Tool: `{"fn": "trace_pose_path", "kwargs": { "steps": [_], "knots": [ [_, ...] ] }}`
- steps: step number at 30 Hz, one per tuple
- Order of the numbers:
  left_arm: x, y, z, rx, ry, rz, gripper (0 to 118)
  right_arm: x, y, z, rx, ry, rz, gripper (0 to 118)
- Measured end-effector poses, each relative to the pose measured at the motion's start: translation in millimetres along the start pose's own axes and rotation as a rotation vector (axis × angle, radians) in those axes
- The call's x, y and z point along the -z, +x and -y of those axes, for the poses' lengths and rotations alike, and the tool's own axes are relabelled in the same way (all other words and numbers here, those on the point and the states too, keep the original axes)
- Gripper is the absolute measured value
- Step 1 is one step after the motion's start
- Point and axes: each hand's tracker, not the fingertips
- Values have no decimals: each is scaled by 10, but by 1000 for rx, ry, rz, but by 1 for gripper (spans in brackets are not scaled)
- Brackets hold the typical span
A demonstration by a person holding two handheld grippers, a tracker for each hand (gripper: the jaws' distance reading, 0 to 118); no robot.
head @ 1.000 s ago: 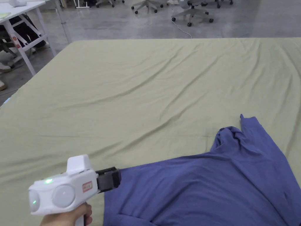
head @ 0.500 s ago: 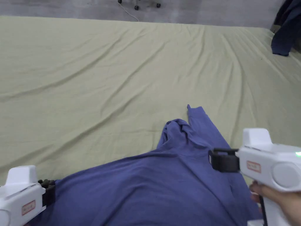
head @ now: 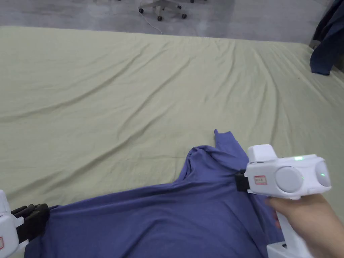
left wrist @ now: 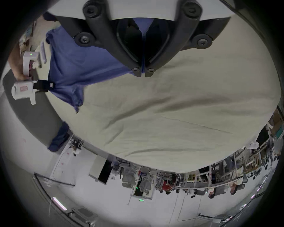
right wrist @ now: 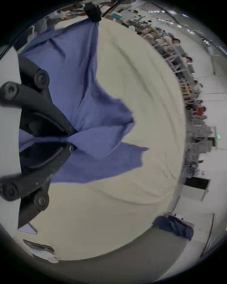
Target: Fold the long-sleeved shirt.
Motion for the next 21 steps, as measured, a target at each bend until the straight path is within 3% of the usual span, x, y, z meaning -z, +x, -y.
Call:
{"fn": "trace_pose_path", "kwargs": {
  "steps": [6,13,16,21],
  "knots": [
    [-932,212,-186,-57,210,48,1,-1550,-37,296,65,337,-64,9],
    [-2138,526,-425,-74,472,125,1,-3223,-137,604,140,728,-67,9],
    [-2508,646,-572,-61,542,162,1,-3733,-233,593,98,859,-27,9],
    [-2818,872,-1090,-67,608,260,1,-4246,-249,192,58,947,-15,9]
  ]
}}
